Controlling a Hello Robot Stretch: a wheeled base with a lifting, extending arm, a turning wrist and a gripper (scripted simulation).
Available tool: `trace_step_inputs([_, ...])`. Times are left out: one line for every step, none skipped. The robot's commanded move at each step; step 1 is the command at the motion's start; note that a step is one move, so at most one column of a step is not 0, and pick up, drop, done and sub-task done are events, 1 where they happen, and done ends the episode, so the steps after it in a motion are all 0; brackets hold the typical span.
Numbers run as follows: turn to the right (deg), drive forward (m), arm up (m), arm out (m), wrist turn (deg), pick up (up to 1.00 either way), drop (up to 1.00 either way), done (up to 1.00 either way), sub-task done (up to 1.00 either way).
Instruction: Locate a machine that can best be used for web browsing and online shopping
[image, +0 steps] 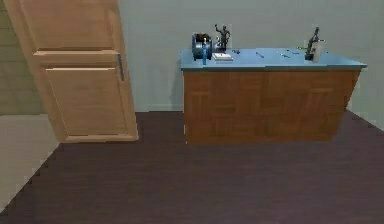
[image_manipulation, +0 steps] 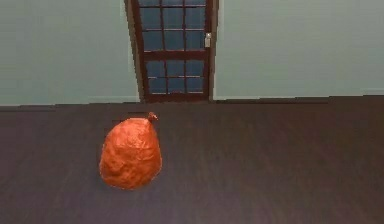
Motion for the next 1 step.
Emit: trace_step_inputs([9.0,0.0,0.0,0.0,0.0,0.0,0.0,0.0,0.0])
